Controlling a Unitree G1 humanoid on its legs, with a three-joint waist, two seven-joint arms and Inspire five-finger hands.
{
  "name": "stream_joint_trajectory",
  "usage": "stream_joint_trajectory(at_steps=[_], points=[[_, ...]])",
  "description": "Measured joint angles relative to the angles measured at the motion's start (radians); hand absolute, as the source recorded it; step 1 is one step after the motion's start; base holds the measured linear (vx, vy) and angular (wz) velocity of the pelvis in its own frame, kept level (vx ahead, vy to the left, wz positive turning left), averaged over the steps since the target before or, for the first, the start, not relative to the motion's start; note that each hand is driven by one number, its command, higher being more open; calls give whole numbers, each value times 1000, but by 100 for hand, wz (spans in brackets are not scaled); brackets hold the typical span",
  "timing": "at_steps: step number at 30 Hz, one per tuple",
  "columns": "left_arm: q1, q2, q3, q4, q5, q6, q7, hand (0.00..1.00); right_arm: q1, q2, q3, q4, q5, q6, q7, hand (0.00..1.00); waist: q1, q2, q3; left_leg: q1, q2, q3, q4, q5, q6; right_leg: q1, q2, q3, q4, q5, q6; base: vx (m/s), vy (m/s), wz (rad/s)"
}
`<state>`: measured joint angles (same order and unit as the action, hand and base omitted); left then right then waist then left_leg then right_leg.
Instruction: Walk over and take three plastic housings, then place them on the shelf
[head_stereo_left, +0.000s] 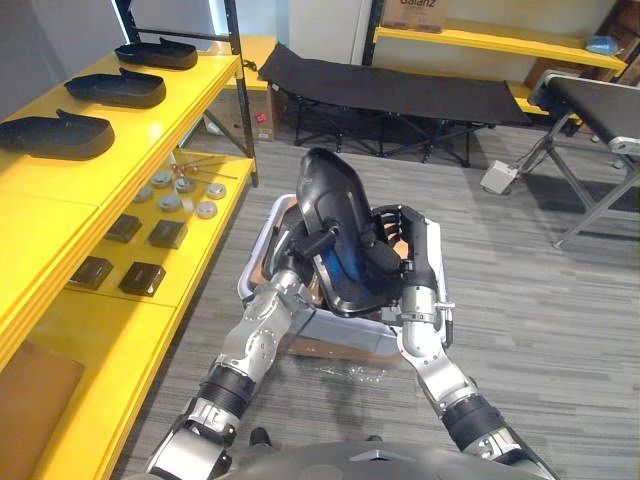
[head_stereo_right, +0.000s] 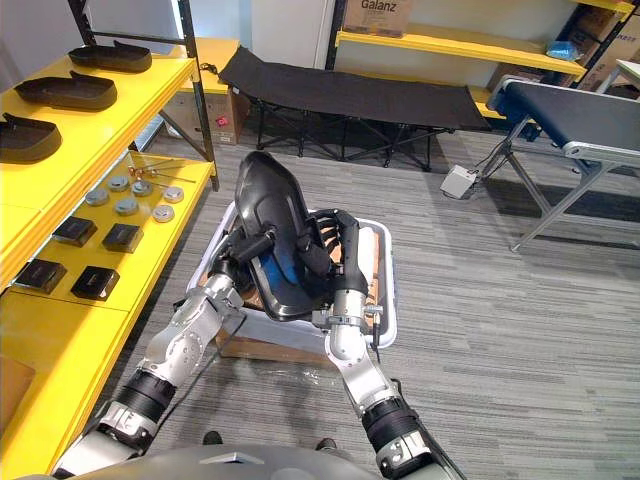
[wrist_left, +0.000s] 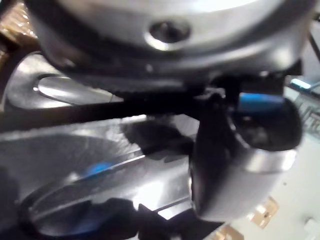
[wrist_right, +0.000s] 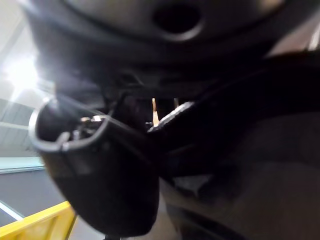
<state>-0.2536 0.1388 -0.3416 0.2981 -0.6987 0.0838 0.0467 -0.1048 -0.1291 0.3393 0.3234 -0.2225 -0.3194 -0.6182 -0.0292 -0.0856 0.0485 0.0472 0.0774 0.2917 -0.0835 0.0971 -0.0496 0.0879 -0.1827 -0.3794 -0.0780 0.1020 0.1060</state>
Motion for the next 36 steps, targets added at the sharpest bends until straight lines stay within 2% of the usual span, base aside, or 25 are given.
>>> stream_joint_trajectory(at_steps=[4,9,10,14,20,24,27,28,29,31,32,33,35,36], points=[[-20,39,-41,37,-51,24,-73,0,11,-48,10,-5,2,1,2,0,-6,3,1,0,2,7,0,0,0,-5,2,7,0,3,-3,0,0,-6],[-21,85,-97,72,-172,-18,-103,0,11,-74,35,-13,-3,1,6,0,-10,14,2,0,3,10,0,-1,-1,-8,3,11,0,4,-4,0,0,-1],[-21,100,-106,77,-205,-22,-114,0,11,-74,41,-13,-7,1,6,100,-10,17,3,0,3,10,0,-1,-1,-9,3,11,0,4,-4,0,0,0],[-14,114,-116,92,-246,-47,-136,0,9,-74,51,-15,-29,-1,1,100,-10,22,5,-2,2,9,0,-1,-1,-11,1,10,0,4,-4,0,0,0],[38,102,-112,86,-384,-100,-163,0,-22,-73,42,-86,-44,-39,0,100,-7,42,15,-3,2,9,0,-1,0,-11,0,10,0,4,-4,0,0,0],[109,52,-34,19,-378,-133,-162,0,-31,-63,26,-145,-44,-32,1,100,0,43,16,-6,2,6,0,-1,-1,-11,2,4,0,3,-4,0,0,2],[210,-7,68,-165,-220,-142,-111,0,-22,-32,15,-239,-31,-31,12,100,-1,45,17,-6,-1,3,0,-2,-1,-9,2,-1,0,2,-5,0,0,3],[240,-39,112,-241,-95,-151,-56,0,-7,-10,-7,-278,10,-34,48,100,3,45,17,-5,-4,-4,0,-2,-1,-4,2,-7,0,1,-5,0,0,13],[254,-57,134,-276,-13,-165,-16,0,6,-4,-23,-299,72,-35,93,100,3,45,17,-5,-5,-9,0,-2,-1,1,2,-13,0,0,-6,-3,4,21],[290,-86,231,-366,230,-227,86,0,60,4,-77,-334,320,-23,285,100,1,47,18,-3,-6,-24,-1,-3,-2,8,3,-30,0,-7,-5,-26,2,21],[310,-90,323,-406,358,-285,165,0,105,14,-130,-336,467,2,396,100,2,52,20,-3,-4,-29,-1,-6,-5,10,5,-36,0,-14,-9,-32,-4,13],[313,-96,361,-412,408,-308,202,0,123,15,-153,-336,498,14,423,100,3,55,21,-3,-4,-31,-1,-9,-10,11,5,-39,0,-16,-11,-19,-5,11],[323,-115,491,-423,530,-381,336,0,185,6,-228,-336,565,55,490,100,6,67,28,-3,-4,-40,-2,-9,-10,16,6,-47,0,-23,-14,-4,-2,11],[331,-117,517,-428,564,-395,372,0,199,5,-243,-336,583,65,510,100,8,70,27,-3,-3,-40,-2,-9,-10,17,6,-49,0,-23,-14,10,1,8]])
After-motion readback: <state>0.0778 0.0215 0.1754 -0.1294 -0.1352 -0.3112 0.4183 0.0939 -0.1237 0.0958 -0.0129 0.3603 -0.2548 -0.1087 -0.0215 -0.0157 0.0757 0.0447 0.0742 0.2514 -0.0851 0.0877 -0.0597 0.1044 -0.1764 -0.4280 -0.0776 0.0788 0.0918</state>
